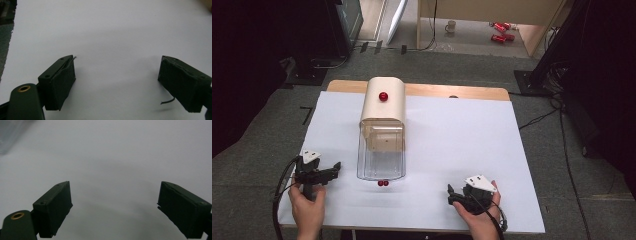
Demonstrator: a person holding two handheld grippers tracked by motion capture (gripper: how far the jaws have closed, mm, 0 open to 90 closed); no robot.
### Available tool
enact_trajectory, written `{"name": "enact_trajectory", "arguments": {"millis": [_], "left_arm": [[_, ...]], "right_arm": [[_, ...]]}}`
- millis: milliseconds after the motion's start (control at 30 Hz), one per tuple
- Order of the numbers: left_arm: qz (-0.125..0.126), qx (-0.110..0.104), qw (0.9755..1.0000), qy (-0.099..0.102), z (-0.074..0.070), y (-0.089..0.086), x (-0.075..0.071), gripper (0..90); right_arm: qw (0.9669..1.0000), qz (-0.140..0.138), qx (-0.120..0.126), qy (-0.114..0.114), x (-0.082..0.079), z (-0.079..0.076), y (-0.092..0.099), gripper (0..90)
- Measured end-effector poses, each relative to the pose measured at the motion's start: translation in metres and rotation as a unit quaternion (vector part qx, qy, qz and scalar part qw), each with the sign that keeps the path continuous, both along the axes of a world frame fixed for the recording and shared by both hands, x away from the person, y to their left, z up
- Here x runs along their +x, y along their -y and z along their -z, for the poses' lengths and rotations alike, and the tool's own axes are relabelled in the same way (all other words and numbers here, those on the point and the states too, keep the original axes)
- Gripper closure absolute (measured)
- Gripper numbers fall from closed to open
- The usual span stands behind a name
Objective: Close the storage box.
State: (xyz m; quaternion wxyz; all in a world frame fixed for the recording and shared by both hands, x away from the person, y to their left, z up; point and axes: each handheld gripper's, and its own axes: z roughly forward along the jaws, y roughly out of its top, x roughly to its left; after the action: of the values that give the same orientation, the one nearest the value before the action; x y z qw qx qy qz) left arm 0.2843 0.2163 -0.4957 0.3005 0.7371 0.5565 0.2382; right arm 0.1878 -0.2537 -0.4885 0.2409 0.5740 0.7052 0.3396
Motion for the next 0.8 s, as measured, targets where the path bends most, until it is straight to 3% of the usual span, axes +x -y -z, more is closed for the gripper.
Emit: {"name": "enact_trajectory", "arguments": {"millis": [200, 300, 800], "left_arm": [[0.0, 0.001, 1.0, 0.0, 0.0, 0.0, 0.0, 14.2], [0.0, 0.0, 1.0, 0.0, 0.0, 0.0, 0.0, 14.2], [-0.001, 0.0, 1.0, 0.0, 0.0, 0.0, 0.0, 14.2]], "right_arm": [[0.9995, -0.028, 0.015, 0.0, -0.004, -0.003, -0.031, 13.9], [0.9983, -0.055, 0.018, 0.004, -0.006, -0.005, -0.05, 17.5], [0.9924, -0.113, 0.044, 0.023, -0.016, -0.013, -0.098, 28.0]]}}
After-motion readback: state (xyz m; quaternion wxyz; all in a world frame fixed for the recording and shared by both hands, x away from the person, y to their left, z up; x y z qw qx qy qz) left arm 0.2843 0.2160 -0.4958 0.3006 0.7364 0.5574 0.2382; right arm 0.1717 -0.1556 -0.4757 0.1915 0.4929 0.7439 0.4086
